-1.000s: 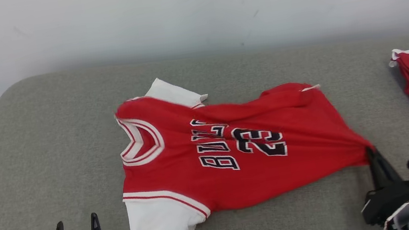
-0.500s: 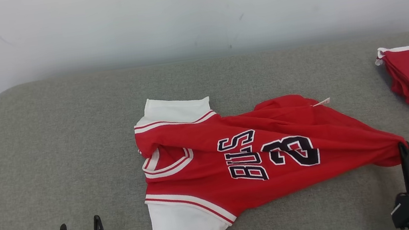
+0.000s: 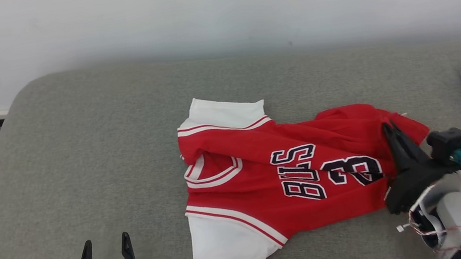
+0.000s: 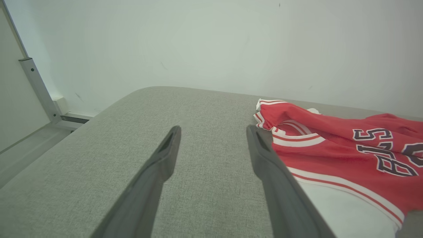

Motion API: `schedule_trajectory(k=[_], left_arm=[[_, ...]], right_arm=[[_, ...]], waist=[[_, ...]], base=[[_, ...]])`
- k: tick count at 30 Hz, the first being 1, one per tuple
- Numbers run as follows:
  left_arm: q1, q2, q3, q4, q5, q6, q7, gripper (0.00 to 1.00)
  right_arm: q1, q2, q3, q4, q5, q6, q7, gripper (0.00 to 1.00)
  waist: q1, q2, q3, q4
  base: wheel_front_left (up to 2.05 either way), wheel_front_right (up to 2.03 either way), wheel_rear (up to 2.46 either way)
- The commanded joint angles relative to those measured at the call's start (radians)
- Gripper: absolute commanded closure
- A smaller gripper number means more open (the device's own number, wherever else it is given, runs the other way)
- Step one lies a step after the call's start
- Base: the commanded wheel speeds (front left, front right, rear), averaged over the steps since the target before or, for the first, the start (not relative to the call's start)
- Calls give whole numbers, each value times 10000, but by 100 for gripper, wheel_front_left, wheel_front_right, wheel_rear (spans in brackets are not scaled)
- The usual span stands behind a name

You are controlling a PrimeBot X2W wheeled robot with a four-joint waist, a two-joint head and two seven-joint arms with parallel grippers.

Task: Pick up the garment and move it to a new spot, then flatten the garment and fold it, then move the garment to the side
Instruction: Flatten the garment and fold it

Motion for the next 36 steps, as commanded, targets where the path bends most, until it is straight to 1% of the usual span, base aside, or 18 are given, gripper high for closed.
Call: schedule_trajectory(k=[1, 5, 6, 7, 11, 14, 17, 21, 27, 32, 36], left_arm=[[-96, -24, -18, 58, -10, -25, -31, 0], [-193, -29, -147, 158, -63, -22, -30, 0], [-197, -29, -176, 172, -94, -11, -31, 0], [-196, -31, -212, 188, -112, -1, -31, 0], [-93, -32, -205, 198, -184, 73, -31, 0], [57, -31, -106, 160, -212, 132, -31, 0], [125, -29, -30, 128, -167, 146, -30, 0], [195, -28, 127, 76, -75, 115, -31, 0], [410, -30, 402, -77, 37, 97, -31, 0], [549, -27, 600, -164, 103, 82, -31, 0], [610, -32, 592, -227, 102, 112, -31, 0]], right_arm=[[-219, 28, 87, 285, -92, -26, -64, 100], [-1048, -139, 167, 1819, -239, -26, -176, 100], [-1197, -156, 151, 2152, -297, -26, -225, 64], [-1340, -155, 141, 2432, -331, -26, -291, 0], [-1639, -114, 272, 2989, -358, -26, -472, 0], [-1563, -120, 375, 2777, -258, -26, -518, 0], [-1174, -162, 375, 1916, -160, -26, -520, 0], [-351, -274, 222, 423, 21, -26, -526, 0], [1093, -362, -232, -1428, 87, -26, -528, 0], [2144, -321, -682, -2384, 42, -27, -526, 0], [2730, -244, -883, -2727, 15, -27, -526, 0]], waist=[[0, -1, 107, 280], [0, -1, 138, 561], [0, -1, 135, 606], [0, -1, 127, 650], [0, -1, 88, 627], [0, -1, 10, 436], [0, -1, -85, 217], [0, -1, -286, -89], [0, -1, -538, -533], [0, -1, -649, -787], [0, -1, -676, -867]], base=[[0, 0, 0], [0, 0, 0], [0, 0, 0], [0, 0, 0], [0, 0, 0], [0, 0, 0], [0, 0, 0], [0, 0, 0], [0, 0, 0], [0, 0, 0], [0, 0, 0]])
